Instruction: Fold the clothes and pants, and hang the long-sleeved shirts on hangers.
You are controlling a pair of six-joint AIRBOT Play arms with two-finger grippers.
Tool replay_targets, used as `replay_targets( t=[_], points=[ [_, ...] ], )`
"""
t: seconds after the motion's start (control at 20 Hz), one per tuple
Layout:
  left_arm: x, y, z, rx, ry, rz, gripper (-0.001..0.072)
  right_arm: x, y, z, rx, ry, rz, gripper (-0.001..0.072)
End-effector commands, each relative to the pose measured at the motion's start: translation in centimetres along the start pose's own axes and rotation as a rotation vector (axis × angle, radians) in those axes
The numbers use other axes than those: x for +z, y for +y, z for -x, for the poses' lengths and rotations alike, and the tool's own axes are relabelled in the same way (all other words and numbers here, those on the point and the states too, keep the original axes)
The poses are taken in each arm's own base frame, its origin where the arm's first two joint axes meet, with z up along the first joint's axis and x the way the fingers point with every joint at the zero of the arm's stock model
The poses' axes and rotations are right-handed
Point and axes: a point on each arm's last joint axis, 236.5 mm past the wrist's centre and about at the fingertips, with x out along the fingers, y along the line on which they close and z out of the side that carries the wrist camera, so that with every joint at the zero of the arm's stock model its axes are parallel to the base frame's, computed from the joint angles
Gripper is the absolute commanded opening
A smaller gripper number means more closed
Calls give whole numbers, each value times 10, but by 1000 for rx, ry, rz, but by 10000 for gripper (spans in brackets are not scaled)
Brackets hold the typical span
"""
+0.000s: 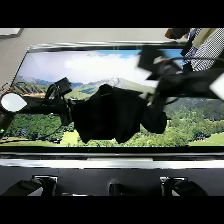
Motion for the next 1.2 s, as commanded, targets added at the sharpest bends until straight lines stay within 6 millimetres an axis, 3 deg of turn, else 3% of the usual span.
replay_targets(
  t=[0.0,0.1,0.25,0.55,0.75,0.9,1.05,1.15],
  points=[
    [9,-2,13,22,-24,-29,15,-48,-39,41,-112,50,-192,624],
    [13,-3,20,36,-37,-40,15,-76,-54,41,-129,65,-239,626],
    [19,-5,28,52,-53,-53,15,-99,-52,10,-46,81,-238,624],
    [25,-8,32,50,-75,-51,15,-98,-33,-78,225,-44,-276,624],
    [25,-8,32,50,-74,-50,15,-85,-20,-131,269,-60,-201,624],
    [25,-8,32,49,-74,-50,15,-70,-14,-156,257,-82,-149,625],
    [25,-9,32,49,-74,-50,15,-68,2,-172,310,-74,-139,624],
    [24,-9,32,47,-73,-50,15,-69,11,-178,341,-69,-138,576]
  ],
)
